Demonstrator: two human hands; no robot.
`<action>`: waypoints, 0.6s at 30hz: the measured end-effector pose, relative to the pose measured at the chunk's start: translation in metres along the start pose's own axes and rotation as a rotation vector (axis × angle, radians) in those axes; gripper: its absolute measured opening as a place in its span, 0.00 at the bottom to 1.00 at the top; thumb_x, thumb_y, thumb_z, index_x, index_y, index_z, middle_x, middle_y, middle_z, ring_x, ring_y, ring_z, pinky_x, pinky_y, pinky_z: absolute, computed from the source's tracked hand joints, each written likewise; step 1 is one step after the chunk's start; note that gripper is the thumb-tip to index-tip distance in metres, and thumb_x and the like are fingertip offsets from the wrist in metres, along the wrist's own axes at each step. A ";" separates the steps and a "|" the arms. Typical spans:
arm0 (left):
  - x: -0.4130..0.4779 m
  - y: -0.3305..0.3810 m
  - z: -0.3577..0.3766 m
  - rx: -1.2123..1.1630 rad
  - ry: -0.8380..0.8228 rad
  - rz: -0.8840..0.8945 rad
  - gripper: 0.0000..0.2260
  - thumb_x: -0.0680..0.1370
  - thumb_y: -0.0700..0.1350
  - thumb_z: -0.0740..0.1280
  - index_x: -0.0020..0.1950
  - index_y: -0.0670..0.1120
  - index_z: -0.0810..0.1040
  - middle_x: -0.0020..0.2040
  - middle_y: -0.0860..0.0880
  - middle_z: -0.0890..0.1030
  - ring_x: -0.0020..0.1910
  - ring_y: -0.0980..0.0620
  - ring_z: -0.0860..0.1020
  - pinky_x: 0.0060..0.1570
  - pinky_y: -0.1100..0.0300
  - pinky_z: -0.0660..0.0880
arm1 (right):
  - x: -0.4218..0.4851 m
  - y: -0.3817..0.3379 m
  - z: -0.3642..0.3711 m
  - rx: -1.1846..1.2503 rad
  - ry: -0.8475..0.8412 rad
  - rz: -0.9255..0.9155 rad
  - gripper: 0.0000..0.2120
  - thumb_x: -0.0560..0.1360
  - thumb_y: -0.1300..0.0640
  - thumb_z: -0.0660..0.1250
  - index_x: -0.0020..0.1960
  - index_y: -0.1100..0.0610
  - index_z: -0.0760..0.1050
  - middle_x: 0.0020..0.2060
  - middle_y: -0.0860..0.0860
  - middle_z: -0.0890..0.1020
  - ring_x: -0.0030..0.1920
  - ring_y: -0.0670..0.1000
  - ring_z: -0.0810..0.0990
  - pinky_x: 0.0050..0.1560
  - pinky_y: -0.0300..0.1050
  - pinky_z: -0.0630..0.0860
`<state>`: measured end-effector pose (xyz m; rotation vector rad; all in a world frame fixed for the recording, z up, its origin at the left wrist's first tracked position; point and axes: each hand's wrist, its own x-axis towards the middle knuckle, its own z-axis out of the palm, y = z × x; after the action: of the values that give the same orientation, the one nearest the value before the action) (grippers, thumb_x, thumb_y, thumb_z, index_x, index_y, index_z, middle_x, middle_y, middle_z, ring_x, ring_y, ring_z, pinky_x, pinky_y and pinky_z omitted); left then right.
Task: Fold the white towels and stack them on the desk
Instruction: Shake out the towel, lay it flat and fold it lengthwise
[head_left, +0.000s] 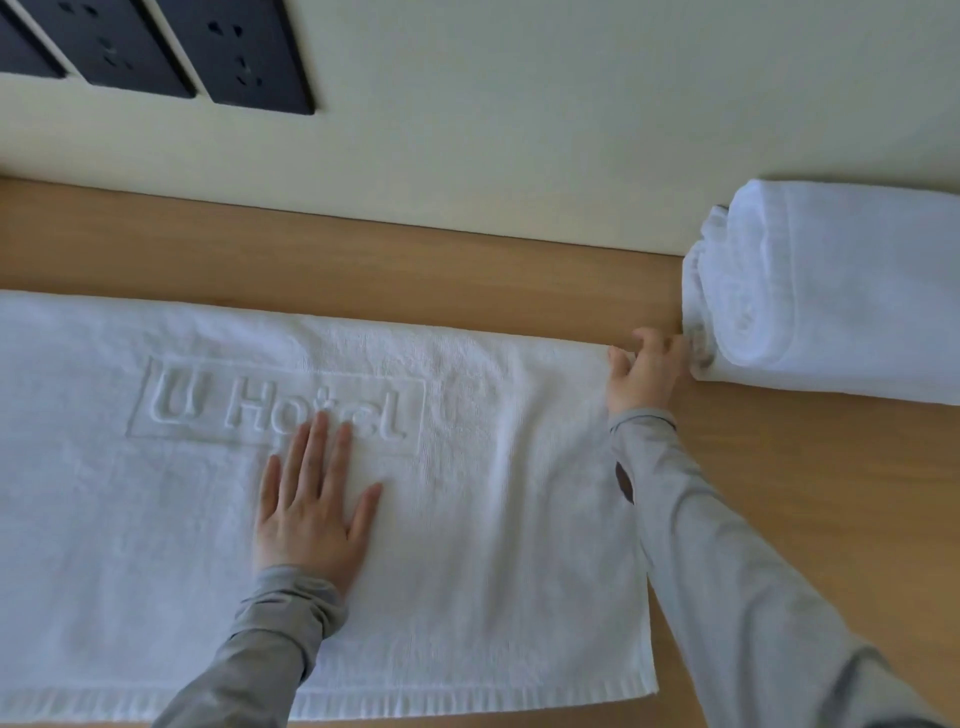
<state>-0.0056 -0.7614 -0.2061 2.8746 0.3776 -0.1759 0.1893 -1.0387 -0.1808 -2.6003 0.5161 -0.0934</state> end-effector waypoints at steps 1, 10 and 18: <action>0.000 0.000 0.001 0.006 -0.001 0.001 0.32 0.77 0.63 0.46 0.77 0.49 0.51 0.78 0.49 0.53 0.76 0.50 0.52 0.74 0.47 0.50 | -0.013 -0.008 0.002 -0.087 0.082 -0.028 0.14 0.76 0.58 0.64 0.61 0.61 0.73 0.60 0.61 0.73 0.61 0.60 0.71 0.61 0.52 0.65; -0.001 -0.006 0.003 0.007 0.004 0.028 0.31 0.77 0.63 0.45 0.77 0.49 0.51 0.77 0.47 0.54 0.76 0.49 0.53 0.73 0.47 0.51 | -0.157 -0.031 0.054 -0.269 -0.328 -0.890 0.26 0.79 0.48 0.52 0.75 0.55 0.59 0.75 0.50 0.59 0.76 0.50 0.54 0.73 0.59 0.55; -0.001 -0.003 0.003 0.005 0.003 0.023 0.32 0.77 0.63 0.45 0.78 0.49 0.49 0.78 0.48 0.51 0.76 0.49 0.50 0.74 0.48 0.47 | -0.082 0.031 0.006 -0.383 -0.104 -0.314 0.29 0.81 0.47 0.47 0.76 0.63 0.49 0.76 0.59 0.51 0.77 0.57 0.47 0.75 0.59 0.45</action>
<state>-0.0073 -0.7593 -0.2097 2.8835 0.3452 -0.1684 0.1037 -1.0305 -0.1981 -3.0224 0.0872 0.0429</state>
